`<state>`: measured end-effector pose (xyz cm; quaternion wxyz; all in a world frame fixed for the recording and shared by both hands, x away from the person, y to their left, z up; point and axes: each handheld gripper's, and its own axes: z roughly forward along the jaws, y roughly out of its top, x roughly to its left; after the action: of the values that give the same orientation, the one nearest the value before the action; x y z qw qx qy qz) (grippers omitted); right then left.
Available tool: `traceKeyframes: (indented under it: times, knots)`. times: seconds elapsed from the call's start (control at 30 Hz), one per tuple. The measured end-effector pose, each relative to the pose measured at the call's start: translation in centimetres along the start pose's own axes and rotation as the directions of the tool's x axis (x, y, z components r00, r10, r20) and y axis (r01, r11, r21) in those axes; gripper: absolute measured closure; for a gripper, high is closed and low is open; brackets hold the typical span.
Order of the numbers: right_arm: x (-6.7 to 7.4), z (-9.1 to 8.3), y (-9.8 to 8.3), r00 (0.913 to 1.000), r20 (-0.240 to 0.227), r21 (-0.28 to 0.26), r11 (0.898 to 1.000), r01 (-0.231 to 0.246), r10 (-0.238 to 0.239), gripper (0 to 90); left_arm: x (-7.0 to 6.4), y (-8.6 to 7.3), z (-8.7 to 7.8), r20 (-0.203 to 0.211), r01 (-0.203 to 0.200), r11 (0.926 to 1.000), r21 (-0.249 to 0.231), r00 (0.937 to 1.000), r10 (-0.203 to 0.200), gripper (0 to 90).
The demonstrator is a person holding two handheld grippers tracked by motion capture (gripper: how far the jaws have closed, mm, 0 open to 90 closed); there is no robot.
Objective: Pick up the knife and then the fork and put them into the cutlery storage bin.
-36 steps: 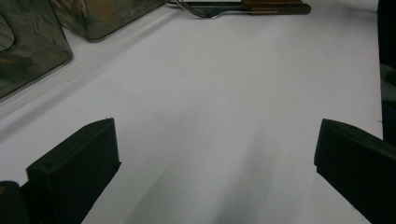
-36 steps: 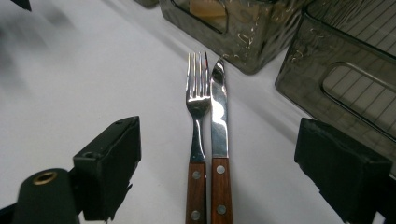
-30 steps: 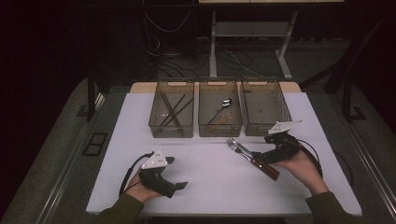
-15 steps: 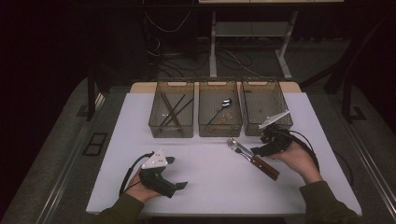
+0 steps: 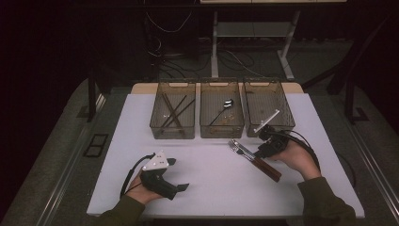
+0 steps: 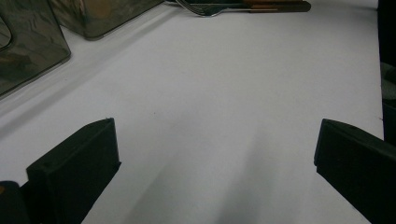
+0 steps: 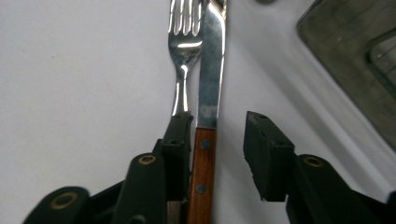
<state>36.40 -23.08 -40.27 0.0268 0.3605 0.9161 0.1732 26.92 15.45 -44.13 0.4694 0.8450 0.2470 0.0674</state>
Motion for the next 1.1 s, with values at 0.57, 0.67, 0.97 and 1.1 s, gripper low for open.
traceKeyframes:
  times: [0.57, 0.67, 0.97, 1.1]
  knots:
    - [0.3, 1.1, 0.5, 0.9997, -0.013, 0.158, 0.987, 0.021, -0.019, 71.1, -0.1, 0.0, 0.1, 0.011, 0.003, 1.0000, -0.001, 0.9999, -0.003, 0.0]
    - [0.3, 1.4, 0.6, 0.9995, -0.012, 0.174, 0.984, 0.032, -0.031, 71.9, -0.1, 0.0, 0.1, 0.011, 0.002, 1.0000, 0.000, 0.9999, -0.002, 0.0]
    - [0.0, 2.0, 0.7, 0.9989, 0.004, 0.210, 0.977, 0.045, -0.047, 72.0, -0.1, 0.0, 0.1, 0.014, 0.000, 1.0000, 0.001, 0.9999, 0.000, 0.0]
    - [0.1, 2.2, 1.0, 0.9993, 0.010, 0.231, 0.972, 0.032, -0.035, 71.6, -0.1, 0.0, 0.1, 0.016, -0.005, 1.0000, 0.008, 0.9999, 0.005, 0.0]
